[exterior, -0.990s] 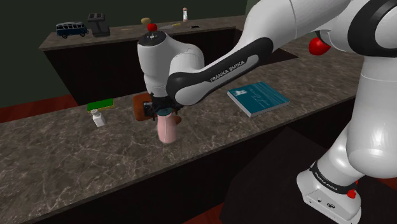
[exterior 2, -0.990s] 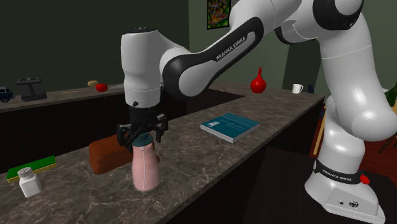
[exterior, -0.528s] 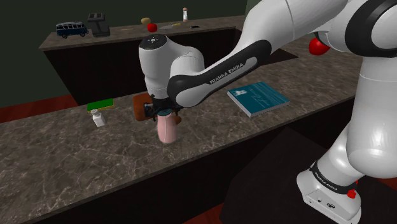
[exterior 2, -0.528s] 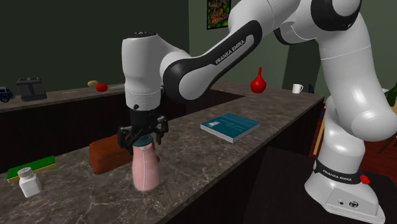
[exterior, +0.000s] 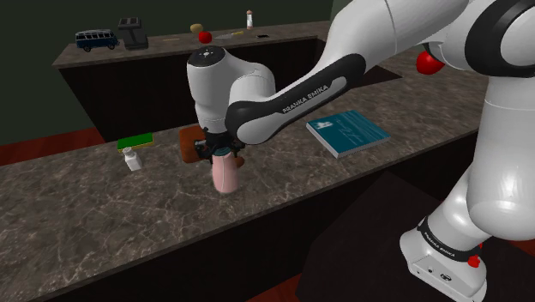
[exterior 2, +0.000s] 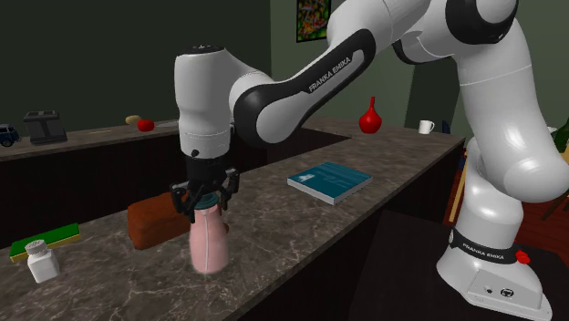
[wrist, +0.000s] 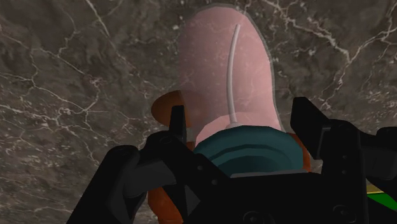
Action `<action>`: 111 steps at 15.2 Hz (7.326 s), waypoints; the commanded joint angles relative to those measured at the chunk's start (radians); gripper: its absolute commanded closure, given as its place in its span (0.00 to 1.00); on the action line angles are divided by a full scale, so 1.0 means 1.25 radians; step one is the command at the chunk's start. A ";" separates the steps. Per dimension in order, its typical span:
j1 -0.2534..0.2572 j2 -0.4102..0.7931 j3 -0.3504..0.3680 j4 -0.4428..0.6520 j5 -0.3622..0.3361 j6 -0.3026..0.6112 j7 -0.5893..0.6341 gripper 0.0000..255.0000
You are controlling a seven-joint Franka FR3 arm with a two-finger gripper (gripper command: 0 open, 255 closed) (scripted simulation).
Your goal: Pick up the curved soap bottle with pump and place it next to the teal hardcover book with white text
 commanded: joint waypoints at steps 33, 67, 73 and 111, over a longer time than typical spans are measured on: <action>-0.002 -0.077 0.034 0.220 0.085 -0.273 -0.100 1.00; -0.096 -0.250 0.017 0.299 0.200 -0.470 -0.266 1.00; -0.163 -0.433 -0.062 0.102 0.302 -0.412 -0.401 1.00; -0.323 -0.765 -0.679 -0.193 0.261 -0.385 -1.153 1.00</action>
